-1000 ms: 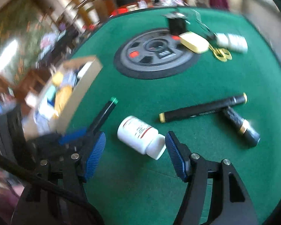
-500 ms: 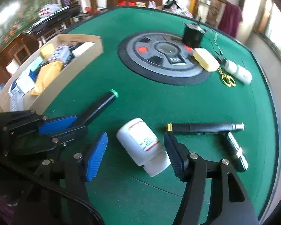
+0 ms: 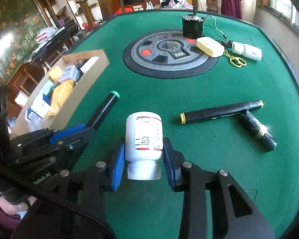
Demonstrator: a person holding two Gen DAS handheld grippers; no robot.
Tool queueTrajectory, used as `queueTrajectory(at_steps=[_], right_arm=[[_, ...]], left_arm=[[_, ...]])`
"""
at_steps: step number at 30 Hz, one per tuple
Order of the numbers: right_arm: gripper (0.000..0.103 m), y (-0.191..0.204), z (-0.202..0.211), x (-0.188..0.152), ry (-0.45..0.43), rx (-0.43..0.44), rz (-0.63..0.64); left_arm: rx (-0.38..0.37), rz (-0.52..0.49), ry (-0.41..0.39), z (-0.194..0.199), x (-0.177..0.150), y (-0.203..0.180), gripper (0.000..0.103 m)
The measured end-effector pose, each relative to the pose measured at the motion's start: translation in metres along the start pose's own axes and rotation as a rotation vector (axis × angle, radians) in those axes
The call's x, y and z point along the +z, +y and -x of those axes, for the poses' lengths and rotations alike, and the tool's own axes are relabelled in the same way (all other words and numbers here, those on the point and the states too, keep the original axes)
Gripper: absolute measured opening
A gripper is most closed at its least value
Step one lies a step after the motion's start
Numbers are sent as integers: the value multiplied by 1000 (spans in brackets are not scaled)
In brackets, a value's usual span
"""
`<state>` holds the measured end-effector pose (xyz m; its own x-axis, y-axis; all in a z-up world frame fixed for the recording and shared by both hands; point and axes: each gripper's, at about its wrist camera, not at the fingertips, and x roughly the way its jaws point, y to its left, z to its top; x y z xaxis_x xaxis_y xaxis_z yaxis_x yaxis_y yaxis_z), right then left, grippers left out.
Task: Organize objects
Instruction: 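Grasp the white pill bottle with the right gripper while the left holds the marker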
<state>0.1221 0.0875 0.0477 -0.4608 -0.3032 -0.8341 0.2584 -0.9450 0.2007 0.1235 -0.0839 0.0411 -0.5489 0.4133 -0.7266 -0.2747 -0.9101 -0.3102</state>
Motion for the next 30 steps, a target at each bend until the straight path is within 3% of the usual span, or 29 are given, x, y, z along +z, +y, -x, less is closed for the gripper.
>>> queueTrajectory(at_steps=[6, 8, 13, 19, 24, 30], right_arm=[[33, 16, 17, 6, -25, 48, -5], [33, 22, 19, 10, -29, 77, -10], [33, 47, 10, 25, -10, 185, -25], [33, 86, -13, 35, 27, 268, -14], [33, 120, -36, 41, 65, 303, 20], [33, 149, -71, 44, 125, 300, 47]], left_arm=[[0, 67, -99, 56, 7, 26, 12], [33, 90, -137, 77, 8, 44, 12], [203, 146, -198, 115, 1, 96, 12], [347, 202, -174, 119, -16, 150, 12], [387, 238, -129, 106, -26, 175, 12], [383, 212, -84, 85, -34, 177, 12]])
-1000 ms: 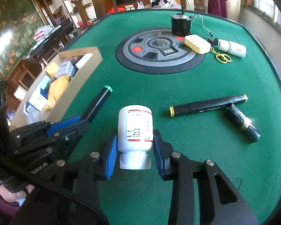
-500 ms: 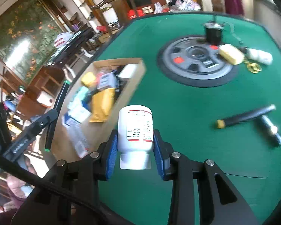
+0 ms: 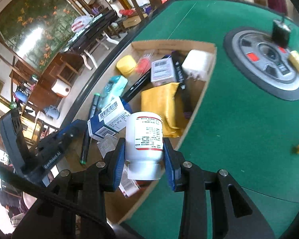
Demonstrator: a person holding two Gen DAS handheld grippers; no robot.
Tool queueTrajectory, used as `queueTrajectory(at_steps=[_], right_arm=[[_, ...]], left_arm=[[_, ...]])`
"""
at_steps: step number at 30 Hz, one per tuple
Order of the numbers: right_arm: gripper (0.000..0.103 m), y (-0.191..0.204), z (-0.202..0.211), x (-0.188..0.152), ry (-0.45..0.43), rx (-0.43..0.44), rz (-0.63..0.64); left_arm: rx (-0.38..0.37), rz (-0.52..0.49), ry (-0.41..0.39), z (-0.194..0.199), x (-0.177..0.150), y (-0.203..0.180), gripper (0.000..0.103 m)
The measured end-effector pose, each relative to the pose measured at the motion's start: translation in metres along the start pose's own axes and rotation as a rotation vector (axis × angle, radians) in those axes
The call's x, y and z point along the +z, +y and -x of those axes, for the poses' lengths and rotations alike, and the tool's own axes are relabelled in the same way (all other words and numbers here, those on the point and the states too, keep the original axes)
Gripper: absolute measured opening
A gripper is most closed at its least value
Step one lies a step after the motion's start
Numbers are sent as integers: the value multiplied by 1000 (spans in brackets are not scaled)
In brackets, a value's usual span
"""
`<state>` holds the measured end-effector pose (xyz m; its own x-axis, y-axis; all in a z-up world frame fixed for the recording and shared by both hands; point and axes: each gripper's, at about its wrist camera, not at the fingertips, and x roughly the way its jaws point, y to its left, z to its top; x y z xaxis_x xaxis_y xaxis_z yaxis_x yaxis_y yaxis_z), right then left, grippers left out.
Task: Organize objects
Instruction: 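Lower the marker into the tray and open the left gripper while the right lowers the bottle there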
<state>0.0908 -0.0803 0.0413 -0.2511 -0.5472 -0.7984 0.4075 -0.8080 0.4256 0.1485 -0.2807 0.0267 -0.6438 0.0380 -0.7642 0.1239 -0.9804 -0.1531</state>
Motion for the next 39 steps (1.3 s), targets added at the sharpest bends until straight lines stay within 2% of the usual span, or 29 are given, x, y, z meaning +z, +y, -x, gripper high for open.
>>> queueTrajectory(at_steps=[7, 13, 14, 16, 17, 18, 22, 26, 31, 35, 39], right_arm=[[34, 15, -33, 4, 51, -23, 28], [34, 27, -47, 9, 50, -79, 84], [34, 28, -48, 9, 49, -86, 91], [34, 31, -52, 11, 45, -100, 99], [33, 32, -54, 12, 44, -109, 102], [33, 32, -57, 12, 40, -125, 105], [33, 37, -59, 14, 10, -181, 139], [33, 40, -63, 16, 1, -203, 151], [33, 41, -63, 15, -8, -233, 176], [34, 38, -59, 12, -5, -235, 177], [34, 44, -58, 9, 23, -192, 198]], left_arm=[[23, -6, 18, -10, 0, 1, 13], [59, -10, 2, -3, -1, -2, 13], [61, -8, -4, -1, 0, -2, 16], [72, -4, -24, 6, 1, -1, 27], [74, 0, -34, 9, 2, 0, 37], [72, 5, -47, 12, 3, 0, 42], [80, 7, -81, 22, 4, 1, 44], [105, 7, -107, 27, 7, 3, 54], [125, 6, -123, 29, 8, 5, 54], [130, 15, -119, 29, 8, 7, 54], [139, 13, -114, 30, 8, 6, 56]])
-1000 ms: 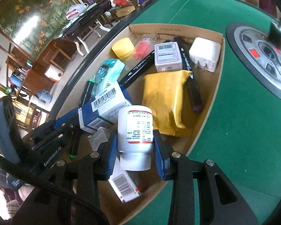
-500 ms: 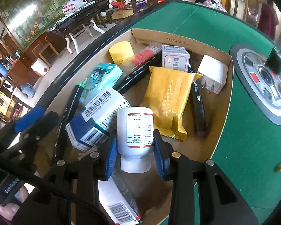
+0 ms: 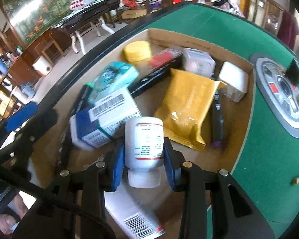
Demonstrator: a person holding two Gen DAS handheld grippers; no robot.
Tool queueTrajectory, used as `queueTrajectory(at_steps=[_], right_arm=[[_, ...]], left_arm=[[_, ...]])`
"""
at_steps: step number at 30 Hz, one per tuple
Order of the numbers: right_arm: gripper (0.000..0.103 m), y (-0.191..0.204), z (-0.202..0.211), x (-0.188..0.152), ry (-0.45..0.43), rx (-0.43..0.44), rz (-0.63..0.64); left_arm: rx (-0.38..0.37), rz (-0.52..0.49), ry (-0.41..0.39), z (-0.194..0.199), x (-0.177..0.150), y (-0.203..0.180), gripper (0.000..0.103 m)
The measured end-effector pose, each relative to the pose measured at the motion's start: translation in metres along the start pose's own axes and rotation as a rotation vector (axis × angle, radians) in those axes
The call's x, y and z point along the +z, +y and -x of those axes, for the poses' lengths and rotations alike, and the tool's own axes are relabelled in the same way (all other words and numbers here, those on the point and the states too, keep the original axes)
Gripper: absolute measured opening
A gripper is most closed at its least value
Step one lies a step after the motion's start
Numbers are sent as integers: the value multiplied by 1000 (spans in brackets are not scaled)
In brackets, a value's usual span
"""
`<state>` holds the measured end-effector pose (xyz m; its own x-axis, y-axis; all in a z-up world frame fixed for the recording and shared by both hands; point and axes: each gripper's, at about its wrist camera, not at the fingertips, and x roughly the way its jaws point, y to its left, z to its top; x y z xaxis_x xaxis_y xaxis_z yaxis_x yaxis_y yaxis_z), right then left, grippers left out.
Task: Organize objects
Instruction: 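Lower the marker into the tray and open the left gripper while the right lowers the bottle there, then move both open grippers back toward the remaining items on the table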
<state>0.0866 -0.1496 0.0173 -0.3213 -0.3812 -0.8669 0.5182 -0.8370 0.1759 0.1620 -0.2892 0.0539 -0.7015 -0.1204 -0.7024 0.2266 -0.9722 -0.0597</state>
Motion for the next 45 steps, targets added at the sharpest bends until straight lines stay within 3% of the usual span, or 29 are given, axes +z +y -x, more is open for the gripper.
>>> queueTrajectory(at_steps=[10, 15, 28, 34, 45], right_arm=[[34, -2, 21, -6, -53, 6, 1], [39, -8, 37, -8, -93, 14, -32], [40, -57, 75, -25, -165, 1, -163], [45, -113, 105, -45, -214, -71, -257], [45, -292, 170, -99, -349, -202, -683]], left_arm=[[24, -29, -29, 14, 2, -7, 60], [23, -48, -35, 20, 2, -15, 60], [19, -185, -99, 48, 0, -70, 65], [-72, -218, -52, 47, -1, -98, 66], [-296, -314, 55, 28, 12, -188, 65]])
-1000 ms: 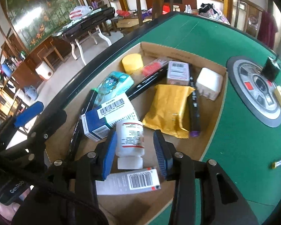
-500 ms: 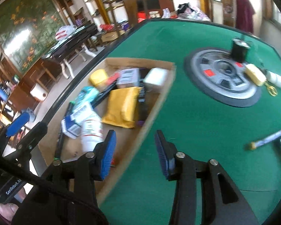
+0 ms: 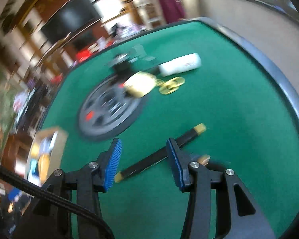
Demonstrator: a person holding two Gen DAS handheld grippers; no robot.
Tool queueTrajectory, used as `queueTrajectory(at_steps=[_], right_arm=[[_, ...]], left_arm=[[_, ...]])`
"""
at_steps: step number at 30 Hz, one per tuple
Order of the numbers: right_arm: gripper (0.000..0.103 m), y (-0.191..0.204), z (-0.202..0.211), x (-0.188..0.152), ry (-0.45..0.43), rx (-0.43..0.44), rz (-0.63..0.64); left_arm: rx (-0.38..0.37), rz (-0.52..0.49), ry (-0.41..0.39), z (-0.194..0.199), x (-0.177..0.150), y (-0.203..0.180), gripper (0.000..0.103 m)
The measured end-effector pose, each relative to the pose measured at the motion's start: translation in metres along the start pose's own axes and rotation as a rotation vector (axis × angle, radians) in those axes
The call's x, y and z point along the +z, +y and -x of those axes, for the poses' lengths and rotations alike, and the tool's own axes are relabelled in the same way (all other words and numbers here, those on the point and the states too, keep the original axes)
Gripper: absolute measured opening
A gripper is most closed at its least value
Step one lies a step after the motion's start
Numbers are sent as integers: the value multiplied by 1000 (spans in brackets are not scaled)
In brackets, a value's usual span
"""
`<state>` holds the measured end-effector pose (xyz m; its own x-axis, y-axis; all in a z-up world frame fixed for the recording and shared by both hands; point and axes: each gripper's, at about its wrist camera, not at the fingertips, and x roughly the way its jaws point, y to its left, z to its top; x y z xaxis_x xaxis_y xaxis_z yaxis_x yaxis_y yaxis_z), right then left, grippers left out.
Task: Organize objects
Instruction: 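Move both open grippers back toward the remaining items on the table, then grasp the black gold-banded pen with the left gripper while the right grasps the black tube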
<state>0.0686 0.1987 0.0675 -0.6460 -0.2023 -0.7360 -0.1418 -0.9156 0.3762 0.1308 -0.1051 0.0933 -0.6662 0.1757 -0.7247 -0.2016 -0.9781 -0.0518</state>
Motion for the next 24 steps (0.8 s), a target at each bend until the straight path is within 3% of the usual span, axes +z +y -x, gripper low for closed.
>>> queueTrajectory(at_steps=[7, 12, 16, 18, 21, 23, 24], right_arm=[[45, -56, -6, 35, -59, 16, -126], [46, -95, -14, 31, -35, 58, -218], [49, -115, -7, 32, -41, 141, -312], [56, -118, -4, 32, -48, 145, -330], [57, -121, -5, 32, -40, 163, -355], [57, -121, -8, 32, -28, 172, -356], [57, -119, -10, 32, -24, 175, -354]], left_arm=[[-66, -144, 3, -39, 43, -77, 65], [-154, -345, 59, -83, 39, -141, 65], [-197, -491, 82, -116, 38, -183, 65], [-193, -524, 94, -132, 41, -193, 65], [-163, -570, 124, -156, 41, -208, 65], [-174, -567, 104, -157, 40, -211, 65], [-178, -559, 106, -156, 39, -210, 58]])
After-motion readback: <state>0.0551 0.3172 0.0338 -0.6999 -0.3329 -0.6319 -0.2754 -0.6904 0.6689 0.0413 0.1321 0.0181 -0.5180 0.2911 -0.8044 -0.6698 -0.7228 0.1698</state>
